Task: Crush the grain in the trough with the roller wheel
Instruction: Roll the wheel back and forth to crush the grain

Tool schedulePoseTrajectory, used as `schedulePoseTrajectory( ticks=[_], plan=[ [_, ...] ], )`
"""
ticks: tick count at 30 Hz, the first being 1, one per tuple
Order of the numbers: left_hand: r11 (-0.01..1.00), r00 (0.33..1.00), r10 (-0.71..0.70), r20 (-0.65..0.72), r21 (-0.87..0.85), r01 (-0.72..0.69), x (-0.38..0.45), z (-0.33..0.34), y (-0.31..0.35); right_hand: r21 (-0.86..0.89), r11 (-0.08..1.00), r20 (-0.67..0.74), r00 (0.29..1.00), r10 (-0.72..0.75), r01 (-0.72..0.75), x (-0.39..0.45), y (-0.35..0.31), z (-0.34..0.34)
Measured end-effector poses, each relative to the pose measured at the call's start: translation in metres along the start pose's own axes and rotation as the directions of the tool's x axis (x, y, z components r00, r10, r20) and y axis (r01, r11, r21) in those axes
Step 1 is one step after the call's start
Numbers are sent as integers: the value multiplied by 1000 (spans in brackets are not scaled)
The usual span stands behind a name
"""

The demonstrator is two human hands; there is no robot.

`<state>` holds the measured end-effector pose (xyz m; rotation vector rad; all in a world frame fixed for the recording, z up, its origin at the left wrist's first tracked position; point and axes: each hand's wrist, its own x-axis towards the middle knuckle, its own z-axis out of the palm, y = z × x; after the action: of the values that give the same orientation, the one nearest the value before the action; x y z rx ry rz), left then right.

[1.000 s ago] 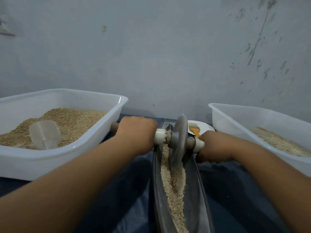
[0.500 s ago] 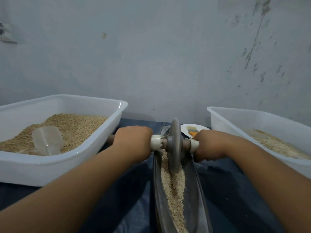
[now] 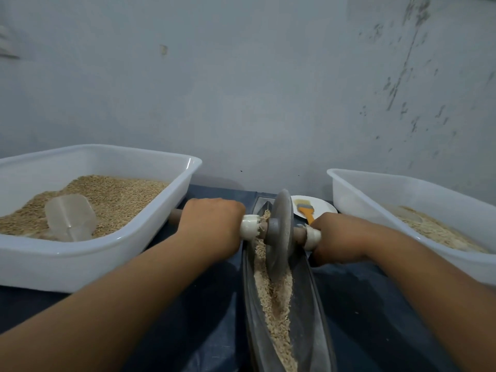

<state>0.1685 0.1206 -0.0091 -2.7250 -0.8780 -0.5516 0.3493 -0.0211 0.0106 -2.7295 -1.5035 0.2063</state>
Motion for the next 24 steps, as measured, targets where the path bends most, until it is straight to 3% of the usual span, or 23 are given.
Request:
schedulePoseTrajectory(
  ticks=[5,10,15,20,24],
  plan=[
    [999,996,-7,93,-51,12,15,-8,0,104,994,36,999,31,-34,12,-5,-9],
    [1000,1000,14,-15,2,-14,7,4,-1,103,995,51,999,13,-18,5,2,-1],
    [999,997,-10,74,-43,13,14,-6,-1,120,992,41,999,26,-30,11,-5,-8],
    [998,998,-59,-11,2,59,-1,6,-2,30,999,55,998,11,-13,9,-5,-7],
    [996,996,-49,81,-70,54,8,-6,-2,50,999,21,1000,13,-14,12,-9,-13]
  ],
)
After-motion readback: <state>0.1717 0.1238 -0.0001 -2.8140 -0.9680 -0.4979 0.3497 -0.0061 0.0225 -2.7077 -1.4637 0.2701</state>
